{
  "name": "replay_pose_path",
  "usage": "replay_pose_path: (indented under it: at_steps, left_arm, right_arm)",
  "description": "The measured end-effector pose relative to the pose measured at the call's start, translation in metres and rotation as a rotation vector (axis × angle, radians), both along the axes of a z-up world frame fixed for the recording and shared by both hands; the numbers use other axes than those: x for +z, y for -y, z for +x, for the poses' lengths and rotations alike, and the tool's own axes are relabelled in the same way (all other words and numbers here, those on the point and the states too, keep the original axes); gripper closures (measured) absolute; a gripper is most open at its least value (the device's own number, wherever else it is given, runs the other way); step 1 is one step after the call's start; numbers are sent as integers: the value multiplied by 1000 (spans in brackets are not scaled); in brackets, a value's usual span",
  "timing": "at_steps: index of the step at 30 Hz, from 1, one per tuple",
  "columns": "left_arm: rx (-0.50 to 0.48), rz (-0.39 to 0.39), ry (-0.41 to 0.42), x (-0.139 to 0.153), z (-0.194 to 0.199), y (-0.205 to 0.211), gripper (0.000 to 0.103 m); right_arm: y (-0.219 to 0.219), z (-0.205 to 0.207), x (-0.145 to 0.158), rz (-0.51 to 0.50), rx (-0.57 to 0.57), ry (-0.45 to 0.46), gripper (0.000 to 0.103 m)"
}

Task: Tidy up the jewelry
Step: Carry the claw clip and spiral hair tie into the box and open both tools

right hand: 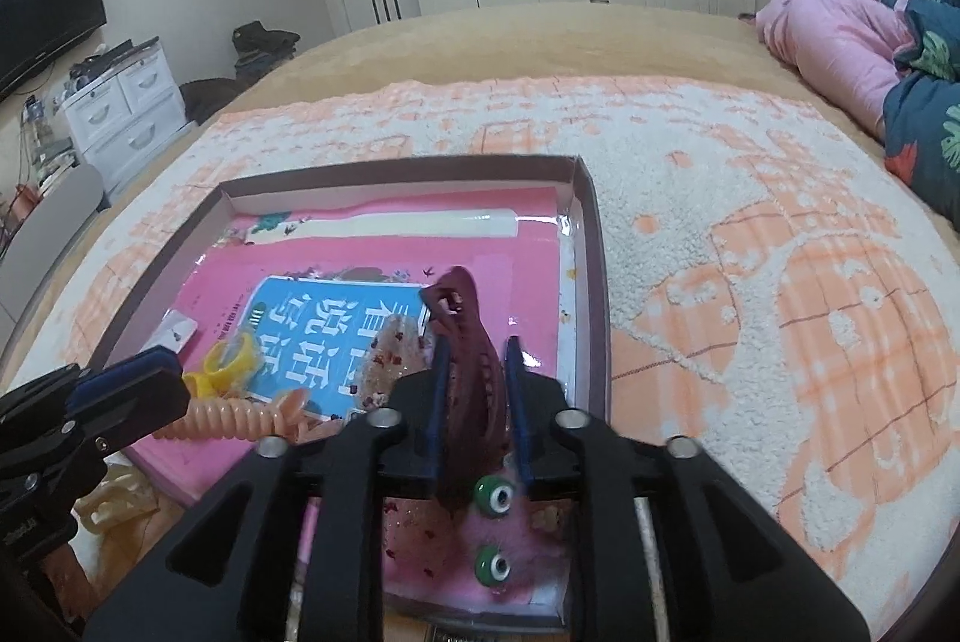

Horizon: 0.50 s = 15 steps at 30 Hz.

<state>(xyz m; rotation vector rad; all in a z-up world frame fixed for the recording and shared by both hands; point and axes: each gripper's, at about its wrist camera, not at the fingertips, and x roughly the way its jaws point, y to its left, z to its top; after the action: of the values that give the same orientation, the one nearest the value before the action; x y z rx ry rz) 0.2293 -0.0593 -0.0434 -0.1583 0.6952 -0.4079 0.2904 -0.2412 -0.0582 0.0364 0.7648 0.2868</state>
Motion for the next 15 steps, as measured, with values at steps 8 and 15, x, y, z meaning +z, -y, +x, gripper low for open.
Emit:
replay_pose_path:
  at_steps: [8, 15]
  left_arm:
    - [16, -1, 12, 6, -4, -5, 81]
    - [38, -10, 37, 18, -15, -11, 66]
  right_arm:
    - [11, -26, 20, 12, -21, 78, 53]
    - [20, -52, 36, 27, -38, 137, 32]
